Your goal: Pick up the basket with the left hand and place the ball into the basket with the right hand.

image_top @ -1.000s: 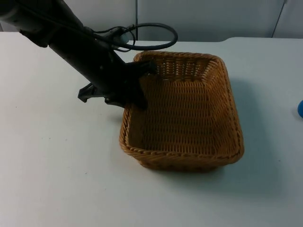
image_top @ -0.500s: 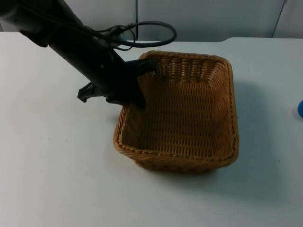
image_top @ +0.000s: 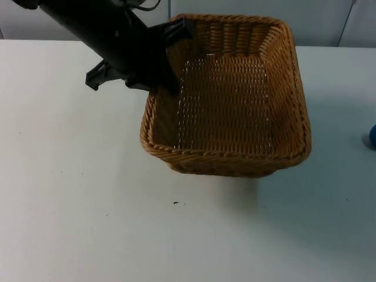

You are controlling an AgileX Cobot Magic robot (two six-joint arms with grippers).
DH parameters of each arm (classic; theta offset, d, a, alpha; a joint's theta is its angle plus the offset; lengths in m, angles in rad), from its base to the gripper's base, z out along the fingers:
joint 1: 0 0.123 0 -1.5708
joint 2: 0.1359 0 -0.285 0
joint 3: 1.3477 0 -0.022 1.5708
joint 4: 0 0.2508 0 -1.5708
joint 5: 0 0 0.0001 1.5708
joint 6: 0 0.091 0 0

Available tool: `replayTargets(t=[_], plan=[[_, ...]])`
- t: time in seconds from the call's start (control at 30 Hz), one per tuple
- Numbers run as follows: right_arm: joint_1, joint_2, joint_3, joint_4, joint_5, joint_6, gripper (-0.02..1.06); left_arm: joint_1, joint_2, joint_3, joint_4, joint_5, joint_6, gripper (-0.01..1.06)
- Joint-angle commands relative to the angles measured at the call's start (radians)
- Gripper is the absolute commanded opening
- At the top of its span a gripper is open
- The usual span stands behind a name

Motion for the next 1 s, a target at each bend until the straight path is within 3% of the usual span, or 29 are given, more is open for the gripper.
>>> replayTargets(t=[0.0, 0.2, 0.43, 0.57, 0.77, 0.97], plan=[[-0.006, -0.003, 0.004, -0.001, -0.008, 0.001, 1.04, -0.008, -0.059, 0.057, -0.001, -0.002, -0.016, 0.0], [-0.006, -0.003, 0.004, -0.001, -0.008, 0.001, 1.04, 0.01, -0.196, 0.273, -0.005, -0.109, -0.016, 0.0], [-0.006, -0.003, 0.004, 0.003, -0.008, -0.001, 1.04, 0.066, -0.317, 0.445, -0.032, -0.126, 0.018, 0.0], [-0.006, -0.003, 0.004, 0.052, -0.008, -0.005, 1.04, 0.101, -0.426, 0.58, -0.093, -0.152, 0.037, 0.0], [-0.006, 0.084, -0.031, 0.052, -0.013, -0.009, 1.03, 0.102, -0.457, 0.595, -0.088, -0.127, 0.063, 0.0], [-0.006, 0.289, -0.12, 0.052, -0.106, -0.07, 1.0, 0.102, -0.463, 0.595, -0.097, -0.097, 0.063, 0.0]])
